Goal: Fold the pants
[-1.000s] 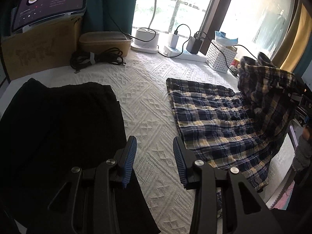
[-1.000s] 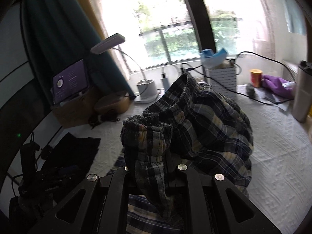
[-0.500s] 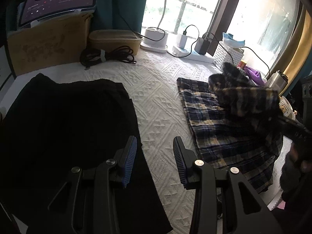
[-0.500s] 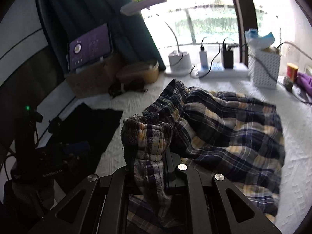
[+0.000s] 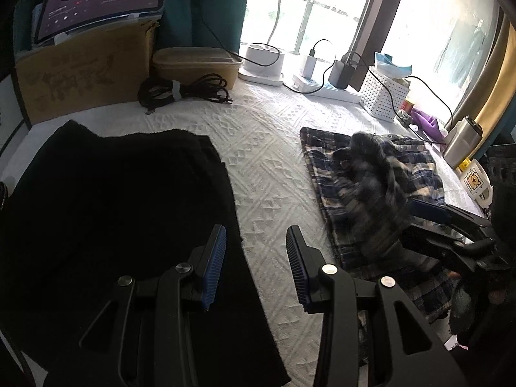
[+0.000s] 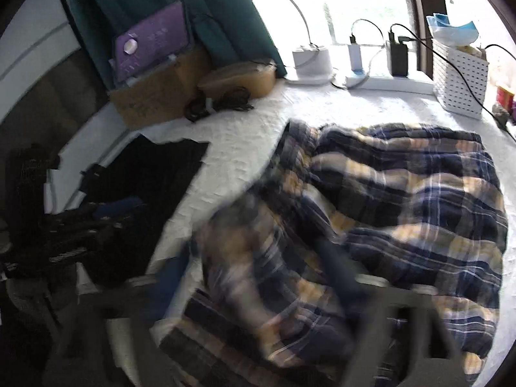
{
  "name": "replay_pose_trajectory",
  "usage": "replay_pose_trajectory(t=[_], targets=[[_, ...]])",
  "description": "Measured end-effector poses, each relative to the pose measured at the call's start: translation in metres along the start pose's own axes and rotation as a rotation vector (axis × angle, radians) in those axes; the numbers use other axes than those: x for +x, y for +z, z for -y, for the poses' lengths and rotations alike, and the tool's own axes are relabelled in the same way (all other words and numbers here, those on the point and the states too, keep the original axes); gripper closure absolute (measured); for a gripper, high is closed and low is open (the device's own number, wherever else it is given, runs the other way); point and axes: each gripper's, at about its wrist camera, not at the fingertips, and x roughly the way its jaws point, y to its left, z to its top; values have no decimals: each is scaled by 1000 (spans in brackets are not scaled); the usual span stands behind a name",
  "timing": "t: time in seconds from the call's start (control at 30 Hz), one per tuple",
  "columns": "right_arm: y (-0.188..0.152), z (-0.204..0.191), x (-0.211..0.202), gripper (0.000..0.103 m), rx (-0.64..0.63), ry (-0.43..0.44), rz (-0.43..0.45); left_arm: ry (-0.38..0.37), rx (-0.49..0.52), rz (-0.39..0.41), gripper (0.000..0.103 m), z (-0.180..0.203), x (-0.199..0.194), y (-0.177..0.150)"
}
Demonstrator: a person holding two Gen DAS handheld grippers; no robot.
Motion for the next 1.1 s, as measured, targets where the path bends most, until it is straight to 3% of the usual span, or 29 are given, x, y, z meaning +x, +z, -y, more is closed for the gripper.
replay_pose_trajectory(t=[0.3, 0.5, 0.6, 0.7, 0.77, 0.87, 1.0, 1.1], targets=[[-1, 39, -43, 14, 58, -42, 80, -31, 65, 17, 65, 39, 0, 15], [-12, 102, -87, 13, 160, -169, 146, -116, 158, -7, 65, 87, 23, 26], [-22, 131, -102, 14, 213, -237, 153, -131, 186, -33, 65, 103, 40, 33], [-34, 150, -113, 15, 245, -250, 152, -123, 197, -69, 65, 112, 56, 38], [-43, 157, -116, 31, 254, -249, 137, -110, 200, -79, 65, 115, 60, 40], [-58, 163, -114, 45, 266, -235, 98, -99, 211, -76, 65, 118, 60, 40], [-78, 160, -111, 46, 283, -168, 59, -86, 220, -80, 65, 121, 59, 36], [-86, 149, -110, 60, 264, -157, 38, -84, 222, -76, 67, 119, 59, 32]])
